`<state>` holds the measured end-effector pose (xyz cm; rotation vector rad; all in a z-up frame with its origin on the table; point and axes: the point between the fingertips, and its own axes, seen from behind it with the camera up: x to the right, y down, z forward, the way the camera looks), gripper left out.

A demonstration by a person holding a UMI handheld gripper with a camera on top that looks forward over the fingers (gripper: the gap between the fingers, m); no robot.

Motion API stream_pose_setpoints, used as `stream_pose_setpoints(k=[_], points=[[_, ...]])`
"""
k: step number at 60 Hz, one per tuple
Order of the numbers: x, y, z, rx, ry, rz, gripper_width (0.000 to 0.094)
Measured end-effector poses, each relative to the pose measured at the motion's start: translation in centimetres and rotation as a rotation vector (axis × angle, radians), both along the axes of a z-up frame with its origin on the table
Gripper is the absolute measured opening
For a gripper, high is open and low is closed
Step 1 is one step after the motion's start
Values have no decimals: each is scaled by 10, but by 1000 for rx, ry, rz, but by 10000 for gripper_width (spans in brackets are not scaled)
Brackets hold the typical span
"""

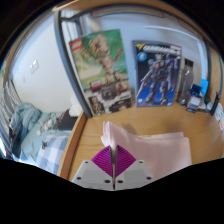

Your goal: Fold towel

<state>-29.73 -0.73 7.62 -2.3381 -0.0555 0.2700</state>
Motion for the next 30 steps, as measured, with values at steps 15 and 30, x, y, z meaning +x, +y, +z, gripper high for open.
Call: stream_pose_setpoints(k=[15, 30], points=[[146, 4, 46, 34, 64, -132, 29], [247, -14, -44, -130, -1, -197, 341]])
